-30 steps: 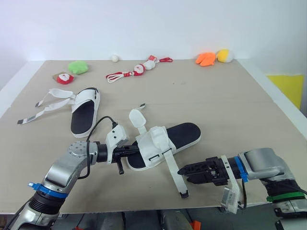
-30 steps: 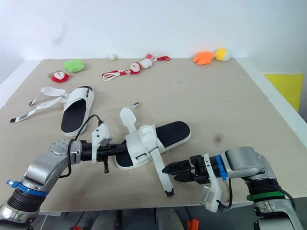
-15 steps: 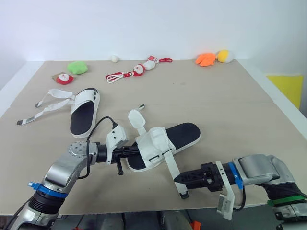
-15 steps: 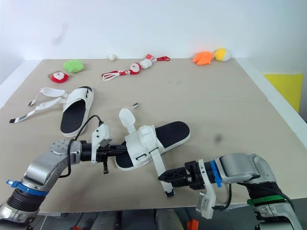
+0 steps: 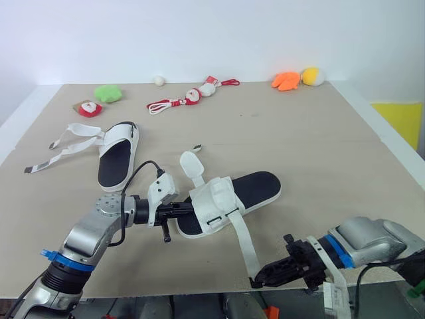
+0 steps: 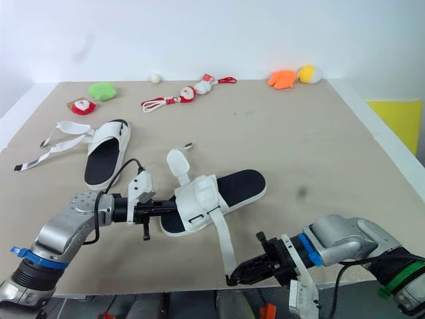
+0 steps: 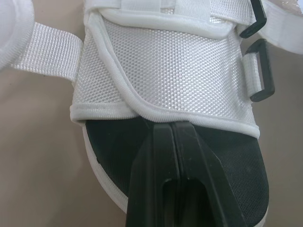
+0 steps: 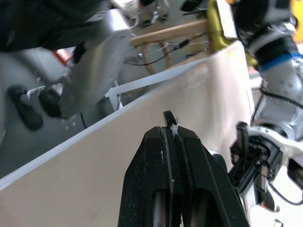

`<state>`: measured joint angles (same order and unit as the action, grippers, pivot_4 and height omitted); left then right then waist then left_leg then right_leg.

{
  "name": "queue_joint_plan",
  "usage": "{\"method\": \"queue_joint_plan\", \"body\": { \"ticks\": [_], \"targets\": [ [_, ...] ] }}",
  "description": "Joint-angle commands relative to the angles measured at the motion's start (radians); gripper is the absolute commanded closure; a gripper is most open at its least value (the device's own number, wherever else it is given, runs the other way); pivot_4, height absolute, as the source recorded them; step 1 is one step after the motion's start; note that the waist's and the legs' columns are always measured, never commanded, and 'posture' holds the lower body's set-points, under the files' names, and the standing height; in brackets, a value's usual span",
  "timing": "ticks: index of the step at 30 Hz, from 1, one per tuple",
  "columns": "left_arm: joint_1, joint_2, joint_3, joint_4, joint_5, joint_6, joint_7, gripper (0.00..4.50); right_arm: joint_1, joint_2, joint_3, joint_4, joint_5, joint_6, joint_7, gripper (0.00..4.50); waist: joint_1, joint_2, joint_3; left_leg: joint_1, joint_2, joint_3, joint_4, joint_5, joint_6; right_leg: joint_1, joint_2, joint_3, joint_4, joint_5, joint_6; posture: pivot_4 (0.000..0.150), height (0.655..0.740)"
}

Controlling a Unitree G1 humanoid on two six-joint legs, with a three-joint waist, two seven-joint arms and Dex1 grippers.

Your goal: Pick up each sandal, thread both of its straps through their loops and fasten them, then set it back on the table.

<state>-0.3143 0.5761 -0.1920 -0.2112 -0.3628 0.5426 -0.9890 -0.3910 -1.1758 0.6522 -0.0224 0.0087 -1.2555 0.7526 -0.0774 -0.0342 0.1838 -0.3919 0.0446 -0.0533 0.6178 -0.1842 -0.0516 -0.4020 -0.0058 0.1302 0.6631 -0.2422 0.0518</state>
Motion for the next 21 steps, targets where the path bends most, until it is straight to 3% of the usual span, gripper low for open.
{"method": "queue_joint_plan", "body": {
  "ticks": [1, 6, 10, 15, 21],
  "targets": [
    [-0.005, 0.010, 0.004, 0.013, 0.013, -0.006, 0.006, 4.50, -0.041, -0.023, 0.020, -0.113, 0.311, 0.248, 0.121, 4.44, 0.000, 0.000, 0.000, 0.000, 0.000, 0.000, 0.000, 0.000, 0.000, 0.000, 0.000, 0.000, 0.000, 0.000, 0.000, 0.150, 0.7400],
    [-0.009, 0.008, 0.004, 0.018, 0.015, -0.008, 0.008, 4.50, -0.134, 0.006, -0.054, -0.261, 0.781, 0.907, 0.285, 4.44, 0.000, 0.000, 0.000, 0.000, 0.000, 0.000, 0.001, 0.000, 0.000, 0.000, 0.000, 0.000, 0.000, 0.000, 0.000, 0.150, 0.7400],
    [-0.014, 0.006, 0.003, 0.024, 0.018, -0.012, 0.009, 4.50, -0.378, 0.027, -0.118, -0.252, 1.143, 1.569, 0.369, 4.44, 0.000, 0.002, 0.001, -0.003, 0.001, 0.000, 0.001, 0.000, 0.000, -0.002, 0.000, 0.000, 0.000, 0.001, 0.001, 0.150, 0.7400],
    [-0.015, 0.001, 0.004, 0.026, 0.020, -0.016, 0.015, 4.50, -0.568, 0.200, -0.207, -0.122, 1.258, 1.961, 0.334, 4.44, 0.002, 0.002, 0.001, -0.006, 0.002, -0.002, 0.001, 0.000, 0.000, -0.006, 0.002, -0.003, 0.000, 0.001, 0.001, 0.150, 0.7400],
    [-0.012, -0.004, 0.008, 0.026, 0.022, -0.018, 0.024, 4.50, -0.640, 0.362, -0.277, 0.011, 1.153, 2.143, 0.314, 4.44, 0.004, 0.002, 0.001, -0.015, 0.002, -0.004, 0.001, 0.000, 0.000, -0.012, 0.002, -0.005, 0.000, 0.001, 0.003, 0.150, 0.7400]
  ]
}}
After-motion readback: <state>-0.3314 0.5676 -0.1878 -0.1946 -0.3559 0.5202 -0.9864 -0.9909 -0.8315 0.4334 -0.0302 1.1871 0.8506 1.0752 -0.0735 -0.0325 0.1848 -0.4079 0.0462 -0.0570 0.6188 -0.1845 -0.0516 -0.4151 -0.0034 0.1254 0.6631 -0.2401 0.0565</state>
